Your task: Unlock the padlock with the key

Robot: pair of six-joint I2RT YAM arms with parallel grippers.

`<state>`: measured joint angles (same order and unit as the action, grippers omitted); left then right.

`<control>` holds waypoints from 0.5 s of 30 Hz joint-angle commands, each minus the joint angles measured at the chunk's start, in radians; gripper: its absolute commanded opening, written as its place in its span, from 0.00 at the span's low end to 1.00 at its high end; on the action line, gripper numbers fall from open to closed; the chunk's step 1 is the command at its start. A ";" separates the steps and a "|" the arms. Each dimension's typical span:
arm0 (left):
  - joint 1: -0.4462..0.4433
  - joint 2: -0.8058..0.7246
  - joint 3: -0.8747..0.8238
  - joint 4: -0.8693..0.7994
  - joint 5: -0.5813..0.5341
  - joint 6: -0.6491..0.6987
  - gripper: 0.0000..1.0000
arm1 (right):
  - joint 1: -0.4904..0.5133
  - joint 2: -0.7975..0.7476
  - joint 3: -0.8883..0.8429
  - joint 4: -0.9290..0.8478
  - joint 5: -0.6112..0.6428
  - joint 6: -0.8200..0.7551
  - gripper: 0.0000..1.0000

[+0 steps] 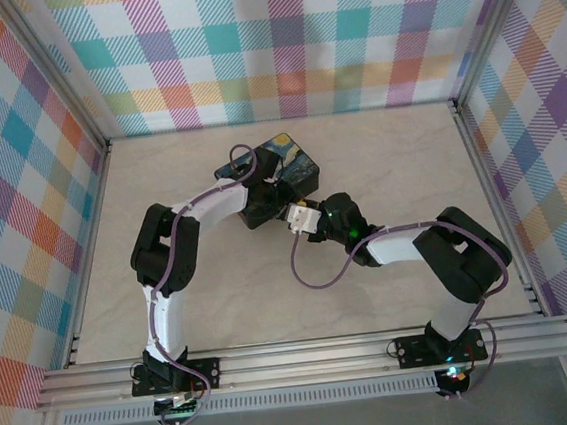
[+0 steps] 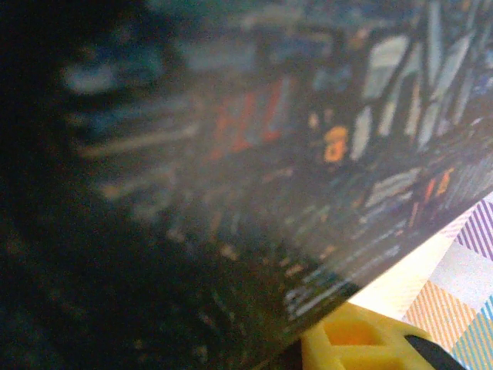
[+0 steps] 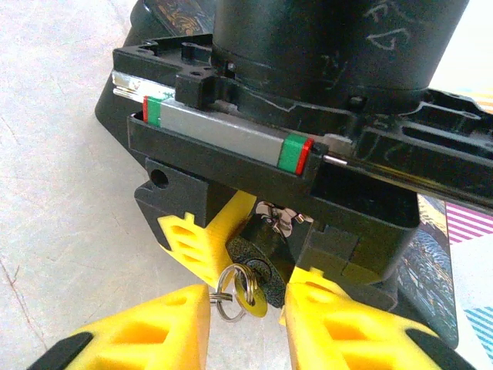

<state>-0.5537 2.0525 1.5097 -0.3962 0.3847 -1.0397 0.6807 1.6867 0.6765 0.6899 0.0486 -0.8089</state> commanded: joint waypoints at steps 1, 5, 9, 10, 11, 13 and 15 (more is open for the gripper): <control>-0.008 0.022 -0.040 -0.124 0.139 -0.065 0.05 | 0.006 0.026 0.011 0.028 -0.017 -0.007 0.31; -0.008 0.019 -0.038 -0.125 0.141 -0.065 0.05 | 0.006 0.052 0.037 0.020 -0.002 -0.009 0.29; -0.008 0.018 -0.041 -0.123 0.144 -0.066 0.05 | 0.008 0.073 0.051 0.027 0.011 -0.010 0.28; -0.008 0.018 -0.041 -0.123 0.143 -0.066 0.05 | 0.008 0.074 0.051 0.033 0.013 -0.005 0.28; -0.009 0.018 -0.043 -0.121 0.144 -0.066 0.05 | 0.007 0.073 0.050 0.038 0.013 -0.001 0.28; -0.009 0.018 -0.046 -0.119 0.144 -0.068 0.05 | 0.008 0.072 0.053 0.040 0.017 0.006 0.27; -0.009 0.017 -0.048 -0.119 0.143 -0.069 0.05 | 0.009 0.076 0.057 0.043 0.025 0.001 0.25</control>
<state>-0.5537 2.0521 1.5089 -0.3950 0.3840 -1.0443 0.6823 1.7386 0.6991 0.7025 0.0715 -0.8093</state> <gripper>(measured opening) 0.299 0.256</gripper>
